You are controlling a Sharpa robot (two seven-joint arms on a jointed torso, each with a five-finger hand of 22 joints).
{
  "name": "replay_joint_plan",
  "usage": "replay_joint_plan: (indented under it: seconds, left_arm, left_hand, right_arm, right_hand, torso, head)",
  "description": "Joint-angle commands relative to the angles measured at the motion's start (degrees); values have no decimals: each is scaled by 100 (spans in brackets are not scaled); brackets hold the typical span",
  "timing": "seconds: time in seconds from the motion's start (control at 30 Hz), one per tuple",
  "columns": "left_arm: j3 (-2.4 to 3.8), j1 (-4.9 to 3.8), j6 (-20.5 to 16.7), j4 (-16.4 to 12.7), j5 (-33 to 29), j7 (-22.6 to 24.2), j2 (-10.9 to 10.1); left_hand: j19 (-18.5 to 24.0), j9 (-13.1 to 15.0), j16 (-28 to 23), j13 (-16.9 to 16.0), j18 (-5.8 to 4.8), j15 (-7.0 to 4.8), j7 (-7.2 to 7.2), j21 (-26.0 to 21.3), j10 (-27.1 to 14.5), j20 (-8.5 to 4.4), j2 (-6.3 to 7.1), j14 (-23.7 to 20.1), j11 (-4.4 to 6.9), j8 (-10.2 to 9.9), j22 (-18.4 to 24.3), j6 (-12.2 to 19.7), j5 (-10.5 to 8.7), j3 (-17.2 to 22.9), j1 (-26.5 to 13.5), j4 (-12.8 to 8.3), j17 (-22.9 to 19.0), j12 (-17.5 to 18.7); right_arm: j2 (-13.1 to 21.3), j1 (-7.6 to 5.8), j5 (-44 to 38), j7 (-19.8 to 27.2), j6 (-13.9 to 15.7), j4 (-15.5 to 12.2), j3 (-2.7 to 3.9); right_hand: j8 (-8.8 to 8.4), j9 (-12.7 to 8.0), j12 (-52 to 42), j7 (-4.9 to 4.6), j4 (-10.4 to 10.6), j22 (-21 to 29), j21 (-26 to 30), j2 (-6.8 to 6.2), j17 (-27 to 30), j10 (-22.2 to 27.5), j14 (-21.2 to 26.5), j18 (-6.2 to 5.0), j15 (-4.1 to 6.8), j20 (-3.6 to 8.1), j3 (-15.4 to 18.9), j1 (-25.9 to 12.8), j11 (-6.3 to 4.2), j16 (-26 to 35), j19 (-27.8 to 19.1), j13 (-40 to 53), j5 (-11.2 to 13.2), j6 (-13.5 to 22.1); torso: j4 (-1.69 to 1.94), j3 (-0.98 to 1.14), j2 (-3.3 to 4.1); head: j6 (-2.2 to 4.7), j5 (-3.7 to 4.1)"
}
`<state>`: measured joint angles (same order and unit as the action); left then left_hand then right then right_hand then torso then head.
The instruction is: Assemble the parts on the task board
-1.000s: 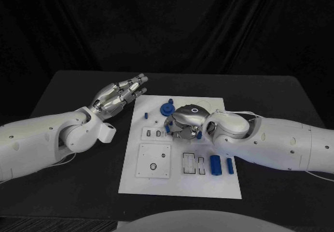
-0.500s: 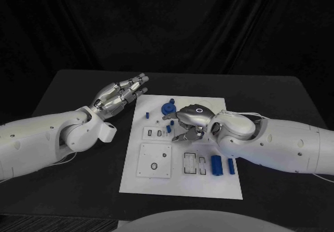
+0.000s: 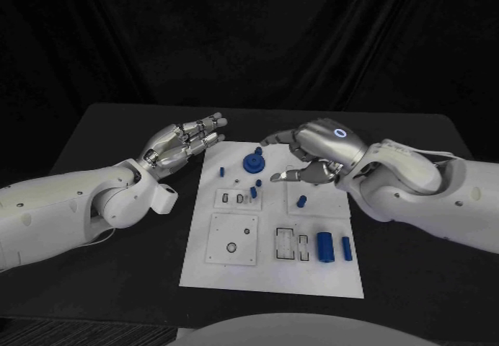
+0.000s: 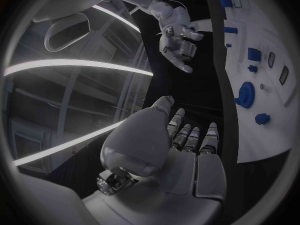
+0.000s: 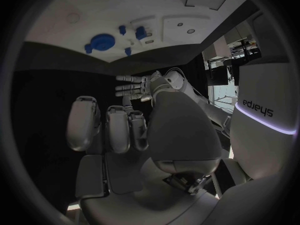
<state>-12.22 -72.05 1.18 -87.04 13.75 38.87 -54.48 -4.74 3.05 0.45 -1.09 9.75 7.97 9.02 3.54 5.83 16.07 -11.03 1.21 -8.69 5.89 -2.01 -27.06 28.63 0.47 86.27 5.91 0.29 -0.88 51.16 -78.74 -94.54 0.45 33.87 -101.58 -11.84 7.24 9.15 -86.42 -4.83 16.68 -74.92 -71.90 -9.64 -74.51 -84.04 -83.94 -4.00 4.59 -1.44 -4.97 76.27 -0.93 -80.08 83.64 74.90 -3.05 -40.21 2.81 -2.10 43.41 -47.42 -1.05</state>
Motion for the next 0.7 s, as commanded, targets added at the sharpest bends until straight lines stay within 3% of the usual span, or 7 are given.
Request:
replay_joint_plan:
  seconds: [0.03, 0.13, 0.17, 0.23, 0.33, 0.57, 0.7]
  left_arm:
    - [8, -39, -857, -120, 839, 689, -68]
    - [9, -200, -1235, -143, 1219, 668, -63]
    - [9, -280, -1303, -129, 1339, 586, -36]
    - [9, -353, -1334, -124, 1523, 415, -13]
    - [10, -512, -1237, -133, 2403, -223, 27]
    - [10, -700, -826, -208, 3682, -1334, 89]
    - [10, -841, -596, -251, 3910, -1955, 137]
  left_hand:
    - [-333, 3, 124, -48, 68, 99, 127, 236, 321, 49, 143, 314, -80, 27, -109, -110, -126, 288, -45, -108, 89, -70]
    - [-1100, 1, 550, -299, 23, 135, 112, 751, 1542, 35, 241, 1461, -130, 2, -342, -117, -339, 481, -80, -124, 369, -328]
    - [-2170, 6, 1042, -598, 20, 183, 93, 1452, 2588, -3, 300, 2714, -204, -9, -659, -159, -413, 612, -76, -120, 722, -601]
    - [-2466, 5, 1261, -754, 39, 237, 79, 1644, 2871, 12, 340, 3133, -285, -28, -739, -161, -513, 716, -59, -117, 866, -679]
    - [-3312, -13, 2069, -1219, -17, 278, 7, 2238, 3571, -22, 439, 3991, -424, -137, -1008, 39, -1183, 852, 4, -61, 1104, -975]
    - [-4553, 53, 3654, -2444, 61, -227, 127, 3474, 4690, -440, 670, 5018, 18, 12, -1688, -800, -1858, 785, 11, 130, 1796, -1566]
    - [-4801, 95, 5514, -4245, 39, -413, 151, 4374, 4495, -656, 773, 4885, 247, 129, -2350, -1482, -2131, 601, -189, 560, 2990, -3072]
  right_arm:
    - [288, -217, 571, 298, 502, -219, -2]
    - [522, -367, 834, 300, 392, -303, -3]
    - [582, -398, 928, 336, 364, -304, -3]
    - [630, -421, 1021, 392, 353, -294, -3]
    - [723, -443, 1193, 552, 349, -238, -4]
    - [810, -403, 1322, 632, 300, -119, -5]
    - [805, -376, 1343, 547, 143, -4, -5]
  right_hand:
    - [52, 3, -43, 0, -9, -1057, -37, 132, -15, -318, -364, 58, 12, -3, -66, -7, -2, -23, 125, 1039, 19, -93]
    - [71, -3, -53, -10, -25, -1060, -51, 232, -27, -326, -364, 60, 4, -11, -105, 16, 7, -35, 126, 1052, 15, -136]
    - [85, -5, -60, -22, -38, -1061, -60, 292, -31, -331, -363, 61, -2, -16, -127, 35, 14, -41, 127, 1061, 10, -165]
    - [130, -2, -75, -44, -80, -1064, -77, 414, -37, -342, -363, 64, -17, -29, -174, 91, 33, -50, 130, 1080, -23, -255]
    - [322, 36, -111, -92, -223, -1076, -135, 587, -51, -372, -363, 71, -55, -65, -233, 243, 75, -77, 140, 1126, -273, -672]
    - [348, 32, -107, -84, -283, -1078, -153, 634, -54, -366, -361, 72, -56, -74, -239, 295, 73, -87, 140, 1117, -377, -764]
    - [337, 24, -95, -91, -294, -1072, -132, 651, -42, -355, -358, 67, -56, -75, -244, 305, 75, -81, 132, 1098, -408, -757]
  torso:
    - [-5, 1, 0]
    - [3, -3, 4]
    - [8, -5, 5]
    - [9, -7, 6]
    - [-7, -7, -6]
    - [-44, 16, -43]
    - [-76, 58, -65]
  head:
    - [8, 12]
    - [45, -1]
    - [55, 6]
    - [66, 11]
    - [111, -15]
    - [152, -92]
    - [167, -129]
